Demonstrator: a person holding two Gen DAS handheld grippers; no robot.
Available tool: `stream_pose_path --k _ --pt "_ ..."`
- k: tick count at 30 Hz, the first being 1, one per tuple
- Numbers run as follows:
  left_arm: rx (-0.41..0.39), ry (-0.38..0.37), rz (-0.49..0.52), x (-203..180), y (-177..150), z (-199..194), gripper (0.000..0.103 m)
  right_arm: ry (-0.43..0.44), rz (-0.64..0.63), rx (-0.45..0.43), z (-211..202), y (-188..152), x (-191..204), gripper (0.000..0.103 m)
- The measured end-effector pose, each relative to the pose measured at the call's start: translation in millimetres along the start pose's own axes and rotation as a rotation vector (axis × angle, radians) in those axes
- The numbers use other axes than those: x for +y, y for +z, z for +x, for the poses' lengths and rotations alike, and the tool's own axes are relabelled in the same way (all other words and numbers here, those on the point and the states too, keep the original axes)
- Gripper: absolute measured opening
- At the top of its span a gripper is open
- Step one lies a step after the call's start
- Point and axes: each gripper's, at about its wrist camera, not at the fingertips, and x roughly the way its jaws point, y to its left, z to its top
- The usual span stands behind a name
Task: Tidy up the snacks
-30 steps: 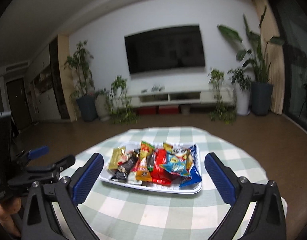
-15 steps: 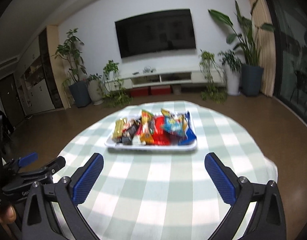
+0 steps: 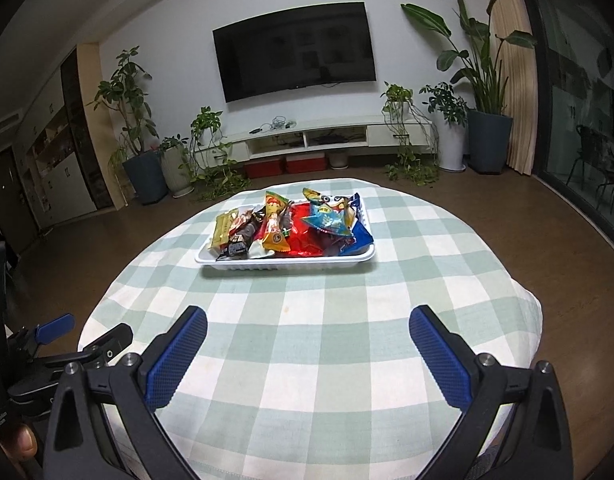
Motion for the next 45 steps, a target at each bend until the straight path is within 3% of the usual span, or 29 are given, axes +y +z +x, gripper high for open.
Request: stream_pose_path --k 16,45 --pt "0.058 -0.001 0.009 0 -10 27 0.103 0.001 -0.011 0.061 16 -14 4 0.103" --pt "0.078 0.003 0.019 -1 -17 36 0.103 -0.009 -0.007 0.089 21 -18 4 0.103"
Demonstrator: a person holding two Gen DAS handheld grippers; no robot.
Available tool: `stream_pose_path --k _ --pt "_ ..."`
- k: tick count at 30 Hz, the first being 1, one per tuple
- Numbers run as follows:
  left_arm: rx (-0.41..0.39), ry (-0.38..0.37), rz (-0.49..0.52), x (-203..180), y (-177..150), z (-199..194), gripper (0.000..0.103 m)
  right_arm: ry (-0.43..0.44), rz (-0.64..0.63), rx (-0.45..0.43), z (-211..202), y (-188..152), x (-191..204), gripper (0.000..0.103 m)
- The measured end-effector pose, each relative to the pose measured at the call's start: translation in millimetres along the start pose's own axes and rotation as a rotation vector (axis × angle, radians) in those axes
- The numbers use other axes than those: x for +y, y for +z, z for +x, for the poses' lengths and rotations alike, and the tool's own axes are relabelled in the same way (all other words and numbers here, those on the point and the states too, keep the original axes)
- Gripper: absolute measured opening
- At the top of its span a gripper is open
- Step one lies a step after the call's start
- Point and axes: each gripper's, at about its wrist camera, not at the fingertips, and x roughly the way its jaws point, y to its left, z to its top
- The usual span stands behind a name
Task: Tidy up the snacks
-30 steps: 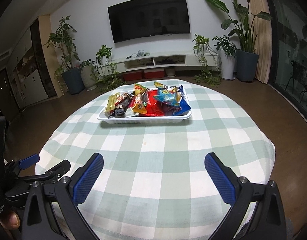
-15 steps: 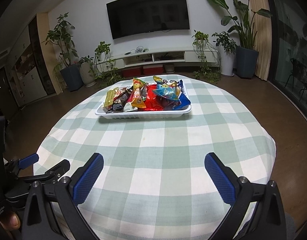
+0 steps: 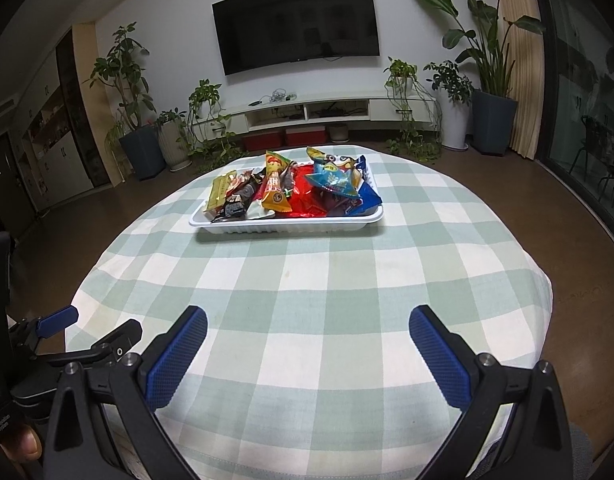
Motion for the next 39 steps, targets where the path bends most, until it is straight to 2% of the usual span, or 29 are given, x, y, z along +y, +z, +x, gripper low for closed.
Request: stream_pose_path --k 39 --pt "0.007 0.008 0.005 2.3 -3.6 4.0 0.103 -0.007 0.000 0.015 0.2 -7.1 0.1 0.103"
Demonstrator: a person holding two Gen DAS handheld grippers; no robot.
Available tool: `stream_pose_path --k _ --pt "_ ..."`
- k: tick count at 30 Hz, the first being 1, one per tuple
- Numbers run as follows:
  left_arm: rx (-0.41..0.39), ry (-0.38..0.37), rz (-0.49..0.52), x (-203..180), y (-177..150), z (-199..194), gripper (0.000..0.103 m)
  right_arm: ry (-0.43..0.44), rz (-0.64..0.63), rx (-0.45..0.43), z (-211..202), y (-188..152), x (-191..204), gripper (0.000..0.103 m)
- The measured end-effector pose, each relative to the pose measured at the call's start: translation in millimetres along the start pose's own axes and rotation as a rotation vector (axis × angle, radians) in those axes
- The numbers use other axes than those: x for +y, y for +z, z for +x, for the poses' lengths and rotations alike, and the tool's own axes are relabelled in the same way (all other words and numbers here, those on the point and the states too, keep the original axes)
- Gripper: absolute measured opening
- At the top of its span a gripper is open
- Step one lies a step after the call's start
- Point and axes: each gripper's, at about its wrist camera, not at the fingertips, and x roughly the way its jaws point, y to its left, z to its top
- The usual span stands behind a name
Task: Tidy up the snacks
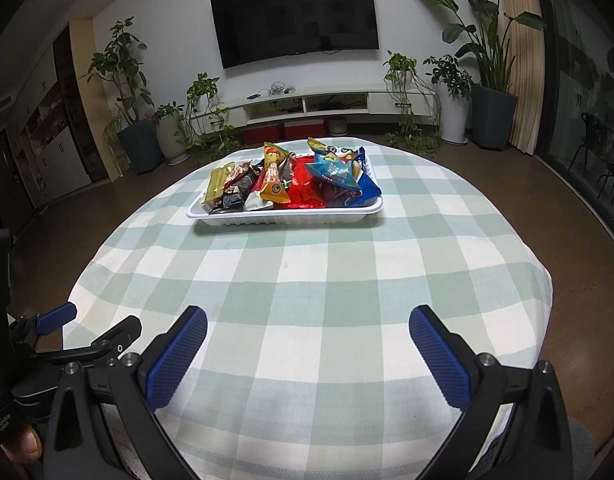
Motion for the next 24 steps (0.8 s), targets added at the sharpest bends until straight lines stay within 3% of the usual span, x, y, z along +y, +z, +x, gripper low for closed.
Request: stream_pose_path --k 24 --pt "0.022 -0.014 0.007 0.8 -1.8 0.8 0.103 0.002 0.002 0.007 0.1 -5.4 0.3 0.103"
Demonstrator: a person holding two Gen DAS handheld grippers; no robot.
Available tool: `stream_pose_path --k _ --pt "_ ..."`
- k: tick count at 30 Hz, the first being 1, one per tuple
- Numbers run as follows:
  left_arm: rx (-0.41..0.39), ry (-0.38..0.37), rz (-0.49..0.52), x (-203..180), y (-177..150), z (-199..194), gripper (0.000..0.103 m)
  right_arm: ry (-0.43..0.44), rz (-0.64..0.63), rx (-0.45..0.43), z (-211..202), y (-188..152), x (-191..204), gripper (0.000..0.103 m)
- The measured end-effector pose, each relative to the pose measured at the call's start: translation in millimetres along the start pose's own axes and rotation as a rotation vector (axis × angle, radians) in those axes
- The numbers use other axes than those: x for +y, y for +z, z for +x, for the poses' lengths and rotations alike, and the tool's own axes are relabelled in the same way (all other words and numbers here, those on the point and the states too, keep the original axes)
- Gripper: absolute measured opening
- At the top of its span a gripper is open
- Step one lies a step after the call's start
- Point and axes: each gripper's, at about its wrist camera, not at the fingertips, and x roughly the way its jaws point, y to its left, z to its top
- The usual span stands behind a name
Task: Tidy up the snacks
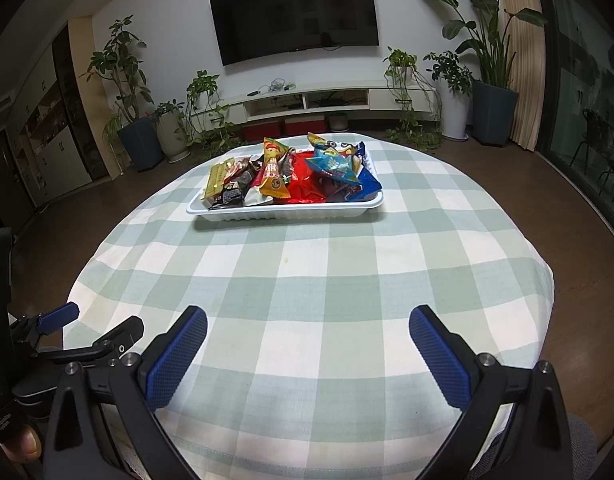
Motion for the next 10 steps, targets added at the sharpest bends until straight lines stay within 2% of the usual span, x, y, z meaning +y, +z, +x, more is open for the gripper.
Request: stream_pose_path --k 10 --pt "-0.013 -0.007 0.002 -1.1 0.8 -1.6 0.103 0.000 0.001 0.001 -0.5 0.7 -0.3 0.103"
